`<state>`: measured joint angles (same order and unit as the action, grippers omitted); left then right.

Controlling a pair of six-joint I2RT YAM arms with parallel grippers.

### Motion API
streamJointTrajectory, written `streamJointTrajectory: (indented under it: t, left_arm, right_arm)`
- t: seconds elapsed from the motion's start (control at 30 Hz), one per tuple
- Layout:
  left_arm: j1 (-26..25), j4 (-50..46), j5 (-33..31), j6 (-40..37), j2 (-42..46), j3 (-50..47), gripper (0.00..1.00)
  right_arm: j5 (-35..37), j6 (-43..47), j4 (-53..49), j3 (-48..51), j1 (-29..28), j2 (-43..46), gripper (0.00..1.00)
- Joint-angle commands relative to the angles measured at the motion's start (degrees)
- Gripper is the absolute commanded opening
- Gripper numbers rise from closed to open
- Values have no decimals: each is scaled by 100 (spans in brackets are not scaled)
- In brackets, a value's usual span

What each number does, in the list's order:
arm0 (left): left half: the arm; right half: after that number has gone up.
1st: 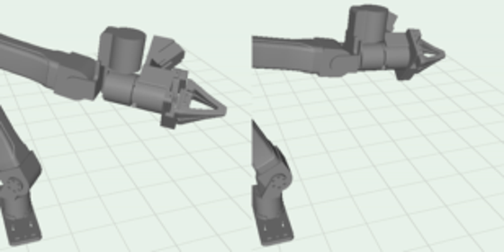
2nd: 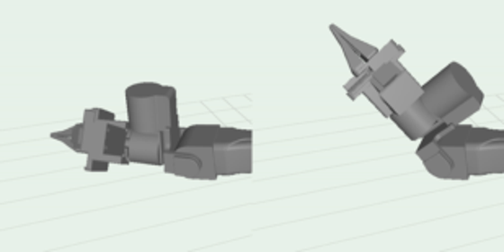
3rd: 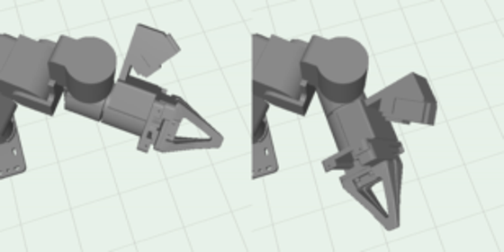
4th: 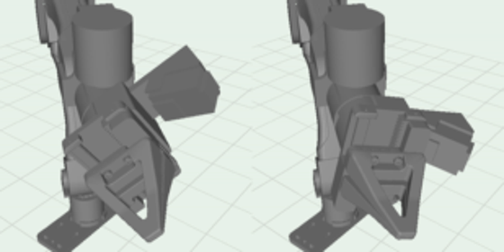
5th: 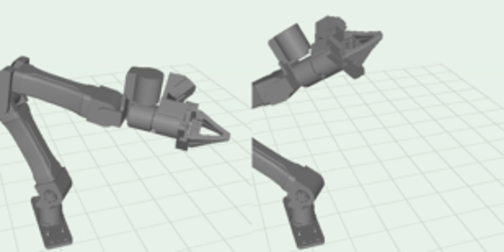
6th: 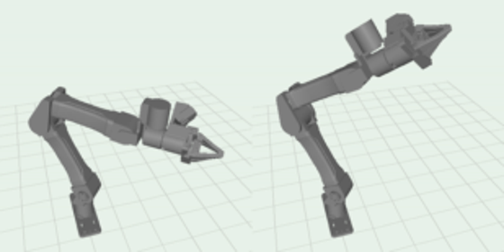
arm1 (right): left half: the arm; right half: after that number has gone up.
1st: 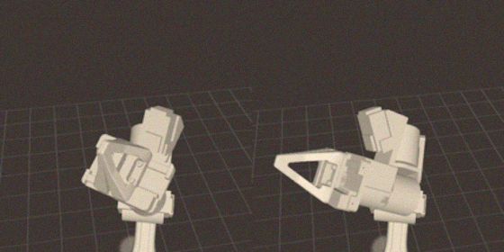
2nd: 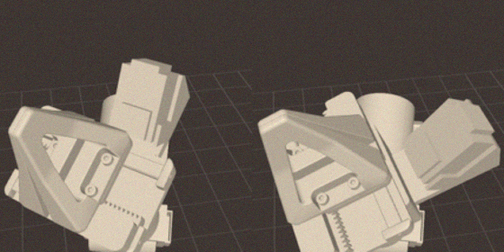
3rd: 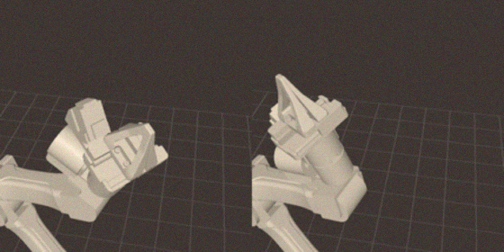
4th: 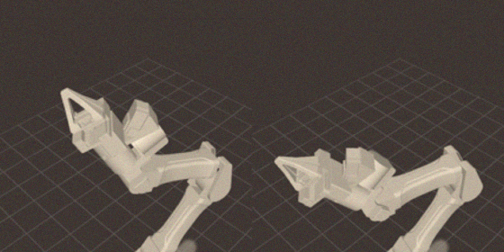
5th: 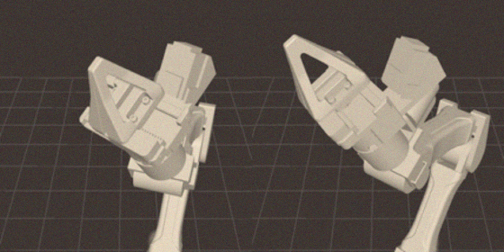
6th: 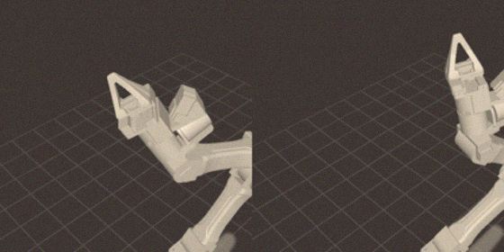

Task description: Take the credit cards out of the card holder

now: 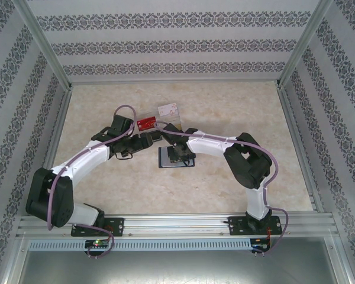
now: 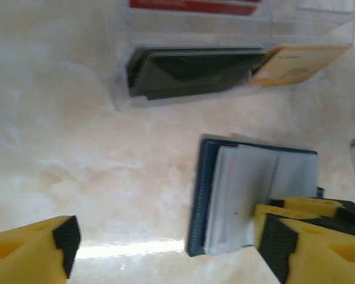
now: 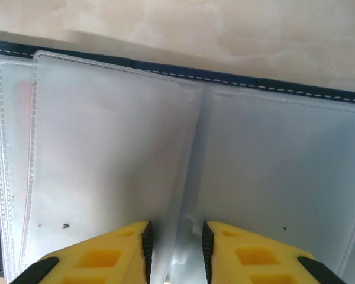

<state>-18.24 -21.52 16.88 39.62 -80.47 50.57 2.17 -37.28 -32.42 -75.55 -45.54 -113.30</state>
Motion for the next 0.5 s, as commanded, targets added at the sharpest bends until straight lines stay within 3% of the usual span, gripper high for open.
streamJointTrajectory:
  t: [0.0,0.27,0.47]
  left_arm:
    - [36,591,916,354,-228,-119,77]
    - [-319,1181,1474,622,-836,-9,51]
    - [-561,1251,1681,652,-1371,177,42]
  right_arm:
    - [169,38,-57,289,-21,-141,30]
    - [-14,71,152,459,56,-35,28]
    - [-97,63,245,547,97,26,28]
